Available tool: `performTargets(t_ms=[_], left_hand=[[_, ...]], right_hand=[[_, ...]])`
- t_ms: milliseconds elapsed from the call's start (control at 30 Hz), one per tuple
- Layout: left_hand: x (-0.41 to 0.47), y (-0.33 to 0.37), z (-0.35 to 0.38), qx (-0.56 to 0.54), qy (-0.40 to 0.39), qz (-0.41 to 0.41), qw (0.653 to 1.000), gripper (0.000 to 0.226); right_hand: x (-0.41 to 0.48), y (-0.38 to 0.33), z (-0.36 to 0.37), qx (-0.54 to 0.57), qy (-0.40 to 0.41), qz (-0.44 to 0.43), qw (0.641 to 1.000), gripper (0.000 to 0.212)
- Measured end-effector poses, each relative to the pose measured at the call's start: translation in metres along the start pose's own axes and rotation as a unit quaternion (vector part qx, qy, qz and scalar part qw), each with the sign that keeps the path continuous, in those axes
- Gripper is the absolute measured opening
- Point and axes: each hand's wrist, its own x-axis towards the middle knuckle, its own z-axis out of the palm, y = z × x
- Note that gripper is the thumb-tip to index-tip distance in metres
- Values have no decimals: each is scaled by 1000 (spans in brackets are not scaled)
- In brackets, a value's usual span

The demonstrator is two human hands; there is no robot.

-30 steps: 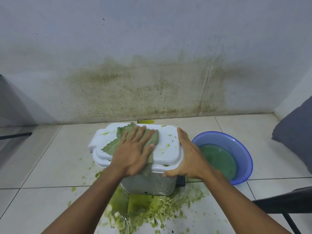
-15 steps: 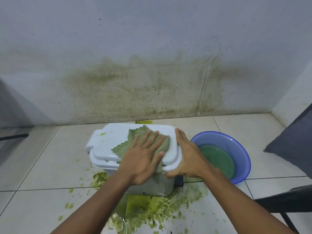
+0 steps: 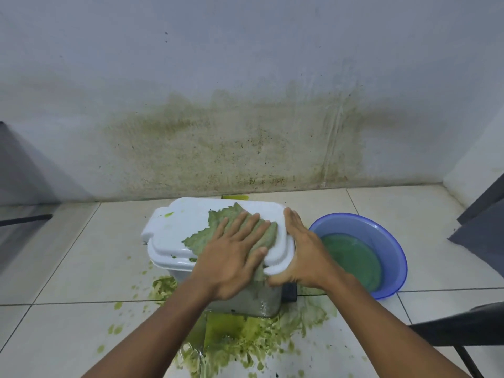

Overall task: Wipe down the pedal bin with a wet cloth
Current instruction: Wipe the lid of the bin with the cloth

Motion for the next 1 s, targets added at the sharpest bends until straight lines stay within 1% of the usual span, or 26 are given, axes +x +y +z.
performTargets(t_ms=[67,133,200,233,300,367,433,500,567,667,733,800,833,900,1000], left_hand=[[-5,-32,-7,5,7,-38,999,62],[5,-49,-12,8,2,-111,994,61],[26,-39,-13,10,0,-168,986,60],[36,-25,-12,8,-3,-176,984,60],[49,7,-6,-1,-5,-145,989,60],[46,32,0,0,-3,-85,996,59],[32,33,4,2,3,-30,1000,59],[17,11,2,8,9,6,1000,59],[9,-20,-3,19,19,2,1000,63],[10,-54,-10,28,26,-48,998,70],[17,-53,-9,31,37,-83,995,69],[26,-33,-3,28,50,-103,993,67],[31,-20,1,25,51,-94,994,66],[39,3,11,39,51,-51,997,66],[36,-6,11,71,54,27,996,66]], right_hand=[[1,1,2,-7,2,2,1000,160],[2,3,4,-5,5,1,1000,162],[3,3,4,-5,15,-2,1000,162],[3,3,4,-4,14,-2,1000,162],[4,3,4,12,10,-5,1000,159],[5,7,5,30,16,-27,999,150],[8,10,4,36,23,-38,998,146],[13,9,0,32,18,-42,998,145],[20,8,-7,-28,1,-53,998,140],[35,11,-14,-115,-13,-90,989,121],[40,15,-12,-127,-4,-111,986,109],[43,18,-9,-103,13,-114,988,104],[43,19,-7,-84,23,-119,989,103],[43,20,-6,-52,41,-133,989,100],[43,22,-8,-39,52,-141,988,99]])
